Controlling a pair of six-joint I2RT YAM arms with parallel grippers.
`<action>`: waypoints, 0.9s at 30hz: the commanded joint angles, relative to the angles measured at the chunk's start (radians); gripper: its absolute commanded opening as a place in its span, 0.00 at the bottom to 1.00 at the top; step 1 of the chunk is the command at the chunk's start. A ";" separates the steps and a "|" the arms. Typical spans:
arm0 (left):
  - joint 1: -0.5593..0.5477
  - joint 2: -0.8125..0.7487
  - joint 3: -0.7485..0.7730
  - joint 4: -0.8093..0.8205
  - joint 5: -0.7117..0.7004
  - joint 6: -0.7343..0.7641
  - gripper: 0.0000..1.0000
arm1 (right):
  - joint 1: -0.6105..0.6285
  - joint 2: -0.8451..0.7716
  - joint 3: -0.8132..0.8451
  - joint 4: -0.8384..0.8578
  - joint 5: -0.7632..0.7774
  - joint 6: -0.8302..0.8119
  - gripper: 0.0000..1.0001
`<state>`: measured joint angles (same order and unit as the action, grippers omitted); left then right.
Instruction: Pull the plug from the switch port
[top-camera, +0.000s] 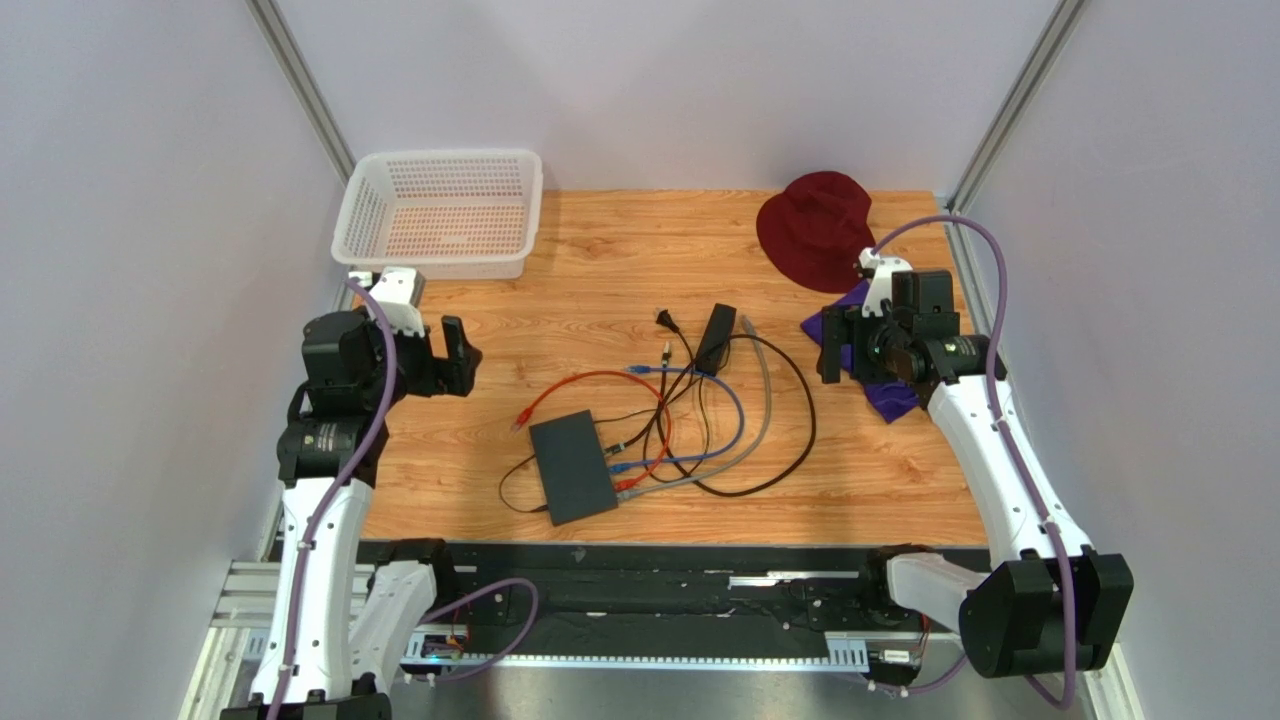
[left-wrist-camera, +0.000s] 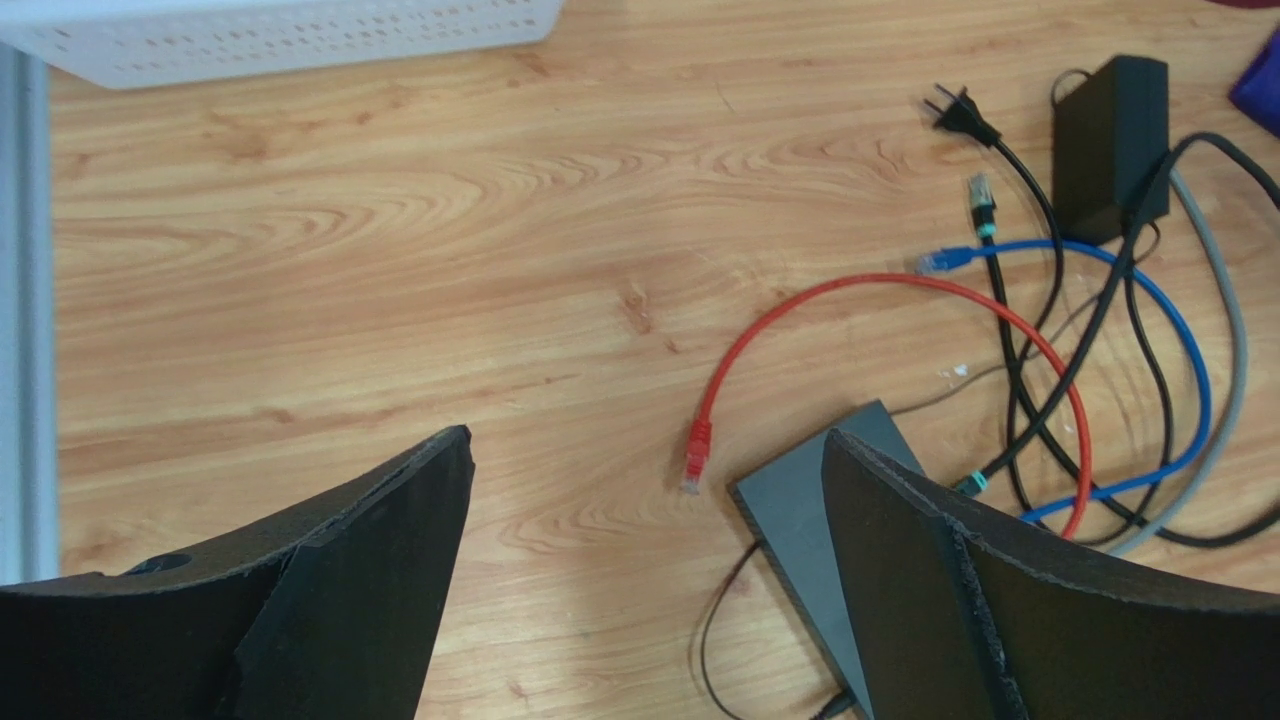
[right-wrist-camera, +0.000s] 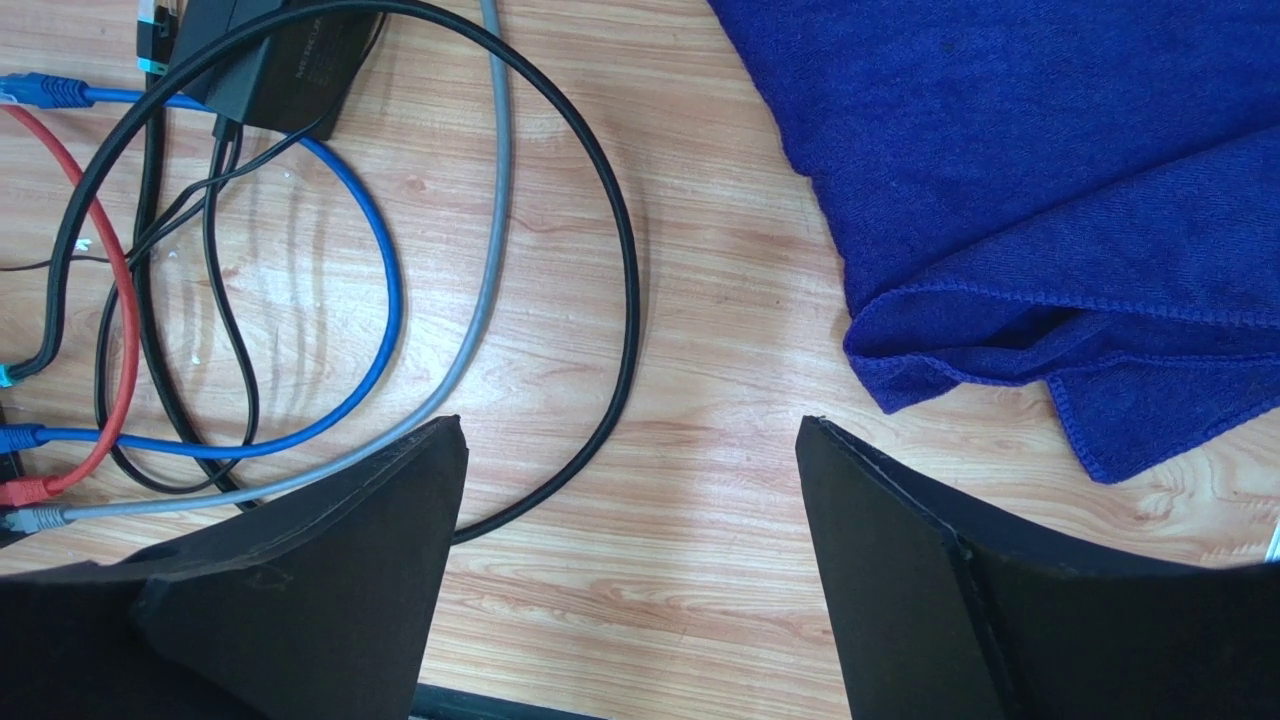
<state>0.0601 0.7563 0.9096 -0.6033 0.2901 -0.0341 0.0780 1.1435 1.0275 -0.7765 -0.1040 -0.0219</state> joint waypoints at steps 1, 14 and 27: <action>0.020 -0.029 -0.037 -0.007 0.119 -0.004 0.94 | 0.002 0.001 0.009 0.037 -0.033 -0.010 0.85; -0.100 0.164 0.038 -0.248 0.408 0.635 0.88 | 0.158 0.032 0.059 -0.130 -0.329 -0.397 0.80; -0.407 0.383 -0.044 -0.199 0.271 0.787 0.79 | 0.167 -0.062 -0.056 -0.107 -0.368 -0.453 0.76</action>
<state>-0.3244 1.0966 0.8719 -0.8524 0.5766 0.6880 0.2436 1.1343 0.9840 -0.9009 -0.4301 -0.3981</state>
